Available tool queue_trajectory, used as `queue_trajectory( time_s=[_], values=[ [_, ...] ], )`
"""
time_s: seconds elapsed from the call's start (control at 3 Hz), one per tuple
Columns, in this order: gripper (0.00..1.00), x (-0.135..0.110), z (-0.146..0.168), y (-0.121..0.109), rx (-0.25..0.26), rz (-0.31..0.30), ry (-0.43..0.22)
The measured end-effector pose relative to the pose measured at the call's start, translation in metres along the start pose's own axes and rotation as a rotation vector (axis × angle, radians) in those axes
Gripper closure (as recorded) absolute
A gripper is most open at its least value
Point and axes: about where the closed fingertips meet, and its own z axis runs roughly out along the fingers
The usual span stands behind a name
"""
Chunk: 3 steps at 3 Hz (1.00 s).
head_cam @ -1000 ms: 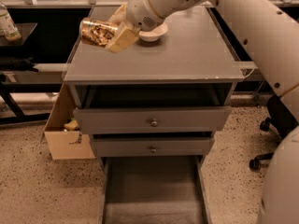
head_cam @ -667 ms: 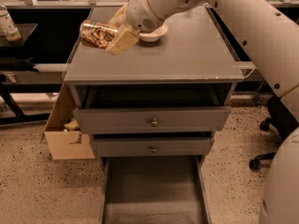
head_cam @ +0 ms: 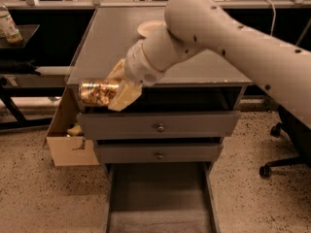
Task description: Place orange can into bottom drawer
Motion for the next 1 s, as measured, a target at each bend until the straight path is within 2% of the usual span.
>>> queue_trajectory(
  time_s=[0.33, 0.67, 1.0],
  values=[
    [1.00, 0.034, 0.044, 0.057, -0.108, 0.082, -0.025],
    [1.00, 0.040, 0.052, 0.069, -0.136, 0.093, -0.019],
    [1.00, 0.053, 0.072, 0.082, -0.178, 0.082, 0.019]
  ],
)
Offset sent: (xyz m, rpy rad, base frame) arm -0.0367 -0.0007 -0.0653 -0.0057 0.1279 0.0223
